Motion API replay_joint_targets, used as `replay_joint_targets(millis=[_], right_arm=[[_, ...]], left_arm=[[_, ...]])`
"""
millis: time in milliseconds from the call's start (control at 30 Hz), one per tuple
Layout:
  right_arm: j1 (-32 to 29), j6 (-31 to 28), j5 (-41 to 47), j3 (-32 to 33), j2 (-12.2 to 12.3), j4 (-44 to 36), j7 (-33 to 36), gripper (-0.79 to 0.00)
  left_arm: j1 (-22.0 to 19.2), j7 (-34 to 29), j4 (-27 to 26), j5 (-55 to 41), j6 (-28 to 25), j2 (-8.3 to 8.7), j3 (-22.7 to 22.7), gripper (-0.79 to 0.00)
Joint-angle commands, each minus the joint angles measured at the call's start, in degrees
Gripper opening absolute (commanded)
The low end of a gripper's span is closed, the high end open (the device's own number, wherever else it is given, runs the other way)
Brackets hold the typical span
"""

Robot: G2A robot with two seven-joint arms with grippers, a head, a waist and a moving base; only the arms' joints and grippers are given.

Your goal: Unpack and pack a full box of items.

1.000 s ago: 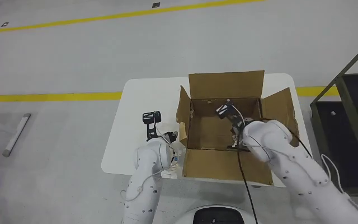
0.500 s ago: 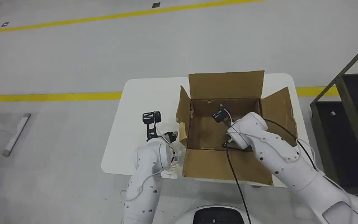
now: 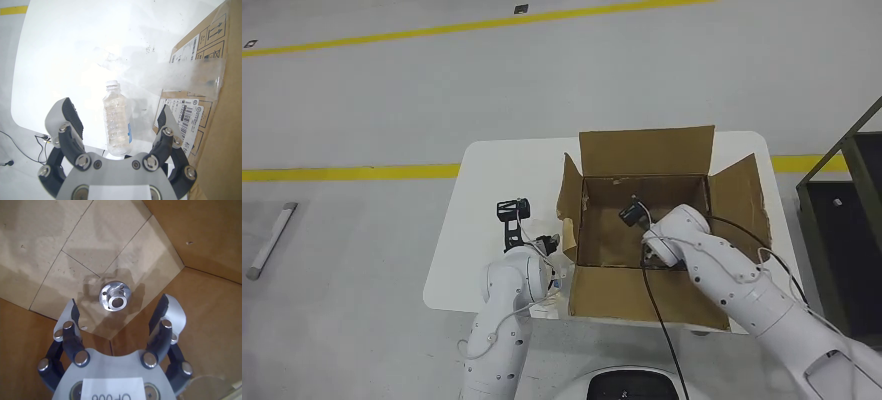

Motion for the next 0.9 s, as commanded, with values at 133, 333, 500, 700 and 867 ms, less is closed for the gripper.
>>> replay_joint_targets(millis=[133, 333, 500, 700, 867], right_arm=[[0.5, 0.1, 0.1, 0.2, -0.6, 2.1, -0.9, -0.453], [0.5, 0.1, 0.1, 0.6, -1.0, 3.5, -1.7, -0.44], [0.4, 0.0, 0.0, 0.8, -1.4, 4.7, -2.3, -0.449], [0.5, 0.1, -0.1, 1.1, -1.8, 6.1, -2.8, -0.48], [0.6, -0.6, 0.6, 1.3, -2.2, 6.5, -3.0, -0.566]], left_arm=[[0.0, 0.0, 0.0, 0.0, 0.0, 0.0, 0.0, 0.0], [0.0, 0.0, 0.0, 0.0, 0.0, 0.0, 0.0, 0.0], [0.0, 0.0, 0.0, 0.0, 0.0, 0.0, 0.0, 0.0], [0.0, 0.0, 0.0, 0.0, 0.0, 0.0, 0.0, 0.0], [0.0, 0.0, 0.0, 0.0, 0.0, 0.0, 0.0, 0.0]])
